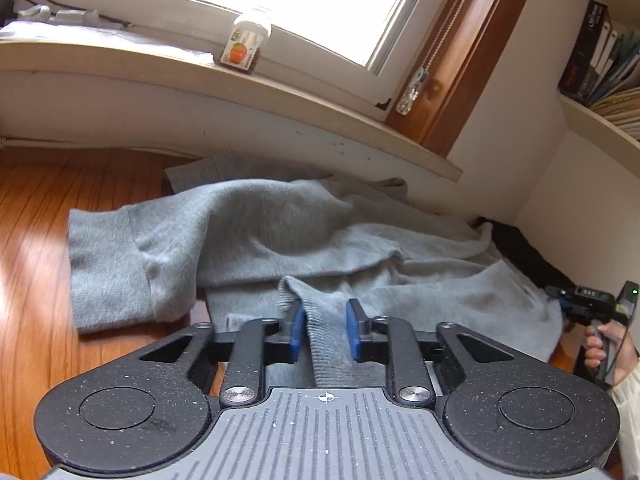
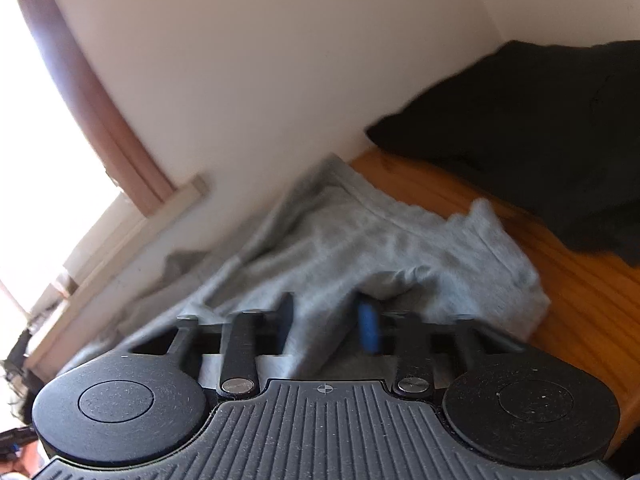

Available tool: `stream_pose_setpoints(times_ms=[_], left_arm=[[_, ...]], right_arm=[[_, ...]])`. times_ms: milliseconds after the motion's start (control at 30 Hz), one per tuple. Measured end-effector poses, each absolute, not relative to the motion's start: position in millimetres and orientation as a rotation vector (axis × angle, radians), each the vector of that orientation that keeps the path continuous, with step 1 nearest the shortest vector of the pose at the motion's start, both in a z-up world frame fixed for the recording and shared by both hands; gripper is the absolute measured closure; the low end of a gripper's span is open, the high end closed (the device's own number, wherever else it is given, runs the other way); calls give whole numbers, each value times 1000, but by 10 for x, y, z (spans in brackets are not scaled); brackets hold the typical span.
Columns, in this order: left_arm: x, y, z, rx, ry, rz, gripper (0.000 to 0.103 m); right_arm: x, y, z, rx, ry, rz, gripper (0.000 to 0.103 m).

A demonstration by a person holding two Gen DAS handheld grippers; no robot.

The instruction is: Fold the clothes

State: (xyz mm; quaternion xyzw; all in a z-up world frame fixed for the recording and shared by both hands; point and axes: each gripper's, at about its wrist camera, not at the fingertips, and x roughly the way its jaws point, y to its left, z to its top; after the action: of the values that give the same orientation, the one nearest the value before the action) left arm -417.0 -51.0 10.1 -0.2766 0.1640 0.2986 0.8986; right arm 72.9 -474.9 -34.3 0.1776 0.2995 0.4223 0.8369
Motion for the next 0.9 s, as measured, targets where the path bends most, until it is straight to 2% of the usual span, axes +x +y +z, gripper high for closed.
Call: stream_pose_setpoints(times_ms=[167,267,367,567,667,867,900], left_arm=[[-4277,-607,180,-536,247,694,99],[-4291,-639,155,-540,278,689,99],[-4289,-636,131,-555,315,680,98],[-4294,-605,275,-522,326,695,83],[-4231,-621,395,-479,328,694,68],[-3676,-602,636,-417,353,591,65],[-3485,-590,664,-404,371,552,61]], right_arm=[[529,-4955,-322,448,394,817,101],[552,-4850,-458,348,541,772,99],[569,-4882,-492,336,591,758,94],[613,-4929,-358,279,587,763,83],[645,-4936,-390,269,589,768,78],[633,-4949,-433,243,569,776,77],[630,-4946,-435,242,566,778,77]])
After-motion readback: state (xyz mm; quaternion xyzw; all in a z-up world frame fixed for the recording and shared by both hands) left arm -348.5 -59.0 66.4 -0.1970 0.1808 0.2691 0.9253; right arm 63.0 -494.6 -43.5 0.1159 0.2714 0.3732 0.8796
